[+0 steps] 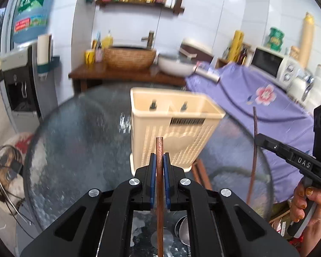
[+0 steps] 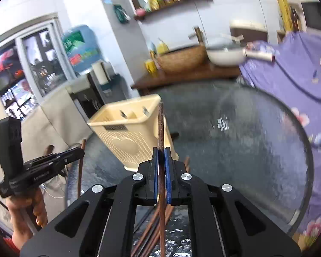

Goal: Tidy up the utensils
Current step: 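Carry both held chopsticks over the cream holder and lower them in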

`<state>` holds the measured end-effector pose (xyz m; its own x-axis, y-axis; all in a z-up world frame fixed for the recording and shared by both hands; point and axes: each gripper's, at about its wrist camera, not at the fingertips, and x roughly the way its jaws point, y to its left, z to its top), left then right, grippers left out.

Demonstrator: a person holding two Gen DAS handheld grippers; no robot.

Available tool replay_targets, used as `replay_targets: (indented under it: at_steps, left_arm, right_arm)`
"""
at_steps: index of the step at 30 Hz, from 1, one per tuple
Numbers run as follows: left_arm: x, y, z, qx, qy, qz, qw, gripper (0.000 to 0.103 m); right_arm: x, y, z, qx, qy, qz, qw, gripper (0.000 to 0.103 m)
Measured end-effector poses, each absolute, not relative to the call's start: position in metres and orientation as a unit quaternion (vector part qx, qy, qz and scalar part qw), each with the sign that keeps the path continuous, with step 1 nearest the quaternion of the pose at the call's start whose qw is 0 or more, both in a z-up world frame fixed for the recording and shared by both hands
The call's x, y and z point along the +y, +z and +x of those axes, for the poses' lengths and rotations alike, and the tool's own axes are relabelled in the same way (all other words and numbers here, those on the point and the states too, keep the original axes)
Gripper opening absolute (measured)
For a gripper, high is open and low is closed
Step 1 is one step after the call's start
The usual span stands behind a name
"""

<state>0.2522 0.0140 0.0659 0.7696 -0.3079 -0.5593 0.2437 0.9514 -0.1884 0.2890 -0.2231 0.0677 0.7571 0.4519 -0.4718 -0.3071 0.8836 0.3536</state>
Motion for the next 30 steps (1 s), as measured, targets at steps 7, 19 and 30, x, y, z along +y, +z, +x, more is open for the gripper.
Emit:
replay_targets:
  at_steps: [7,19,30]
  left_arm:
    - [0.017,0.098,0.229,0.266,-0.167,-0.054,0.948,0.007]
    - [0.020,0.131,0.213,0.230,-0.177,-0.047,0.956,0.007]
    - [0.003,0.182,0.218,0.183,-0.185,-0.021,0.965,0.007]
  right_arm:
    - [-0.220,0.097,0.269,0.258,0.236,0.114,0.930,0.006]
    - [-0.202,0.128,0.269,0.242,0.259,0.085,0.931,0.006]
    - [-0.193,0.172,0.290,0.232,0.277,0.078,0.929,0.006]
